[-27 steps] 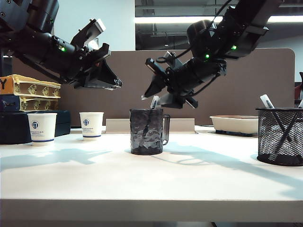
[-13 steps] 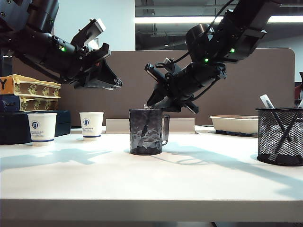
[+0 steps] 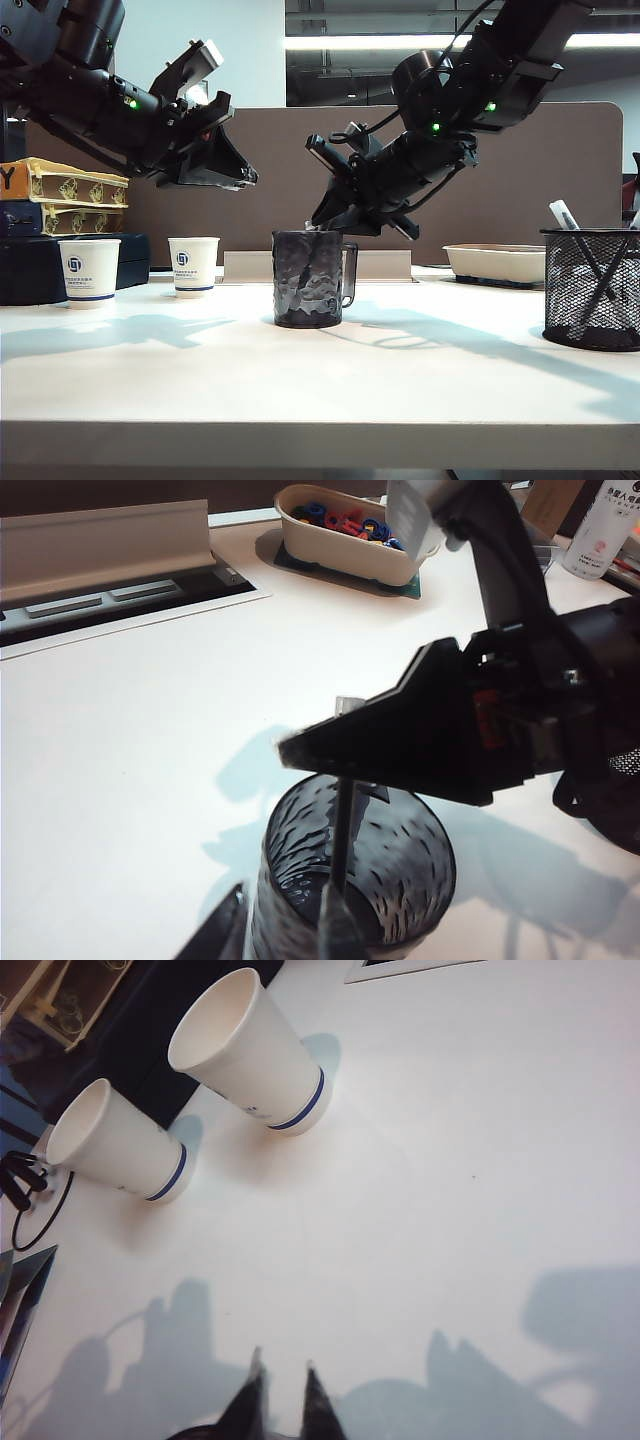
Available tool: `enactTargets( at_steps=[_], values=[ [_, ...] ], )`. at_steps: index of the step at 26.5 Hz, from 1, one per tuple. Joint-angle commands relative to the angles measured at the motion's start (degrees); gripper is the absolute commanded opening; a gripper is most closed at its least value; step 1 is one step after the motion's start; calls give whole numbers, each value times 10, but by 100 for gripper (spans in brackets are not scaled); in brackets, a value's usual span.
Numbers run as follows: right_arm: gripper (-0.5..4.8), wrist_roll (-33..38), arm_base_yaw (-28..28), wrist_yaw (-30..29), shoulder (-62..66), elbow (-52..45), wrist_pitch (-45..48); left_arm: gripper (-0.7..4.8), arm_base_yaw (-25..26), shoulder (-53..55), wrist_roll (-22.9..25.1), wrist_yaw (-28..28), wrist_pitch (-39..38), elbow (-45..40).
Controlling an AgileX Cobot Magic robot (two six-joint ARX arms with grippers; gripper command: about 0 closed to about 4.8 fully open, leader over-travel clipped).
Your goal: Pick up one pen and put it in the pen container.
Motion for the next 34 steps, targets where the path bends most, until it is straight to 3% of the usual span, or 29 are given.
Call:
enactTargets(
  at_steps=[1,14,17,24,28,34],
  values=[
    [39,1,1,-17,-5,5,6,90,0,-9,2,2,0,2],
    [18,0,-18,-27,-27,13,3,83,0,-71,15,-26,-64,2],
    [17,-1,-21,-30,-34,13,1,52,0,-77,18,-26,-91,2],
    [17,-5,-27,-43,-58,13,-7,48,0,-107,27,-58,-139,2],
    [17,-33,-30,-53,-82,13,-28,48,0,-141,47,-108,-210,1],
    [17,-64,-32,-52,-112,13,-44,48,0,-167,59,-112,-268,1]
  ],
)
